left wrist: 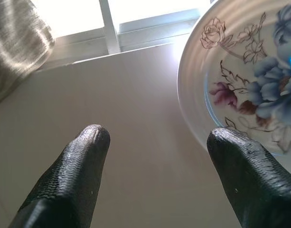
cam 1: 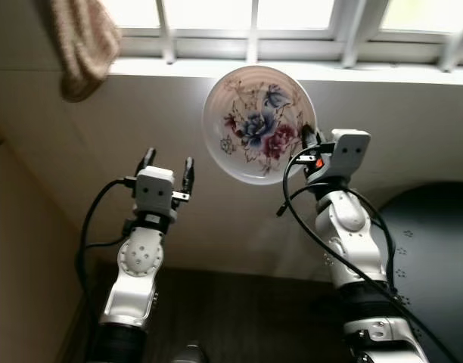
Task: Kitchen organization
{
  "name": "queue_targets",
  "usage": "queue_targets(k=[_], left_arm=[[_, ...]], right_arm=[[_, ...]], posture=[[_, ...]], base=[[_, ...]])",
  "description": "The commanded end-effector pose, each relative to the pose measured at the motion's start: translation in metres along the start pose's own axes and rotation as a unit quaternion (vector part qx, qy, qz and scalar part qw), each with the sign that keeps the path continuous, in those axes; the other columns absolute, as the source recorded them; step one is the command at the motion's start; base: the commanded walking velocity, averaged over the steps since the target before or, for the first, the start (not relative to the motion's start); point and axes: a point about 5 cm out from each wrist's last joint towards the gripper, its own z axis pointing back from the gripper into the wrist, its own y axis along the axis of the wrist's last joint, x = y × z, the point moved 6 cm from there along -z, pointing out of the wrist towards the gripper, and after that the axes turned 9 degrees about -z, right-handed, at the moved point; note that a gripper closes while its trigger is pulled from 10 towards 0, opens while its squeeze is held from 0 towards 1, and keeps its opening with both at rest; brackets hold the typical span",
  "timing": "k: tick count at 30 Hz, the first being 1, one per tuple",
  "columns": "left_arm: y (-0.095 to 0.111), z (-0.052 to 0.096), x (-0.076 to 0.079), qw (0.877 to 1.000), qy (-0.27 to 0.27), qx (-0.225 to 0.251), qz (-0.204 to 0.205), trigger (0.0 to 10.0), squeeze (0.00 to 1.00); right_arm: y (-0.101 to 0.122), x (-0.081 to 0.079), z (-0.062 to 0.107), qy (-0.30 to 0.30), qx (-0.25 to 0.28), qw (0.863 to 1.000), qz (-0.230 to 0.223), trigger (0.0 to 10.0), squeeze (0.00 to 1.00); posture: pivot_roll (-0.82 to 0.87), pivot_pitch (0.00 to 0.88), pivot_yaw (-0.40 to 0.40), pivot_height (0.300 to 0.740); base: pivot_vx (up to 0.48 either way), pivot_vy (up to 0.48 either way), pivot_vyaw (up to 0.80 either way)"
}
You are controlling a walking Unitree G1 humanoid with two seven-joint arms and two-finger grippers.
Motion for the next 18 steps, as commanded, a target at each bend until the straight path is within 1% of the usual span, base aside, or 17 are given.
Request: queue_targets(k=[1, 5, 7, 12, 18], left_arm=[[-0.0009, -0.0013, -0.0084, 1.000, 0.011, -0.003, -0.005, 10.0, 0.00], [-0.0029, -0.0014, -0.0088, 1.000, 0.011, -0.009, -0.001, 10.0, 0.00], [-0.0039, -0.0023, -0.0076, 1.000, 0.007, -0.013, 0.002, 10.0, 0.00], [-0.0012, -0.0019, -0.0082, 1.000, 0.010, -0.005, 0.002, 10.0, 0.00], [0.0017, 0.0003, -0.0089, 1.000, 0.011, 0.003, 0.000, 10.0, 0.00]], right_arm=[[0.0123, -0.0090, -0.0041, 0.013, 0.023, 1.000, -0.006, 0.0, 0.00], [0.0121, -0.0089, -0.0041, 0.012, 0.023, 1.000, -0.006, 0.0, 0.00], [0.0114, -0.0085, -0.0042, 0.012, 0.021, 1.000, -0.006, 0.0, 0.00], [0.0115, -0.0084, -0.0043, 0.012, 0.021, 1.000, -0.007, 0.0, 0.00], [0.0099, -0.0083, -0.0029, 0.011, 0.019, 1.000, -0.008, 0.0, 0.00]], posture=[[0.04, 0.000, -0.043, 0.740], [0.04, 0.000, -0.043, 0.740], [0.04, 0.000, -0.046, 0.740], [0.04, 0.000, -0.045, 0.740], [0.04, 0.000, -0.043, 0.740]], base=[[0.000, 0.000, 0.80], [0.000, 0.000, 0.80], [0.000, 0.480, 0.80], [0.000, 0.452, 0.80], [0.000, 0.000, 0.80]])
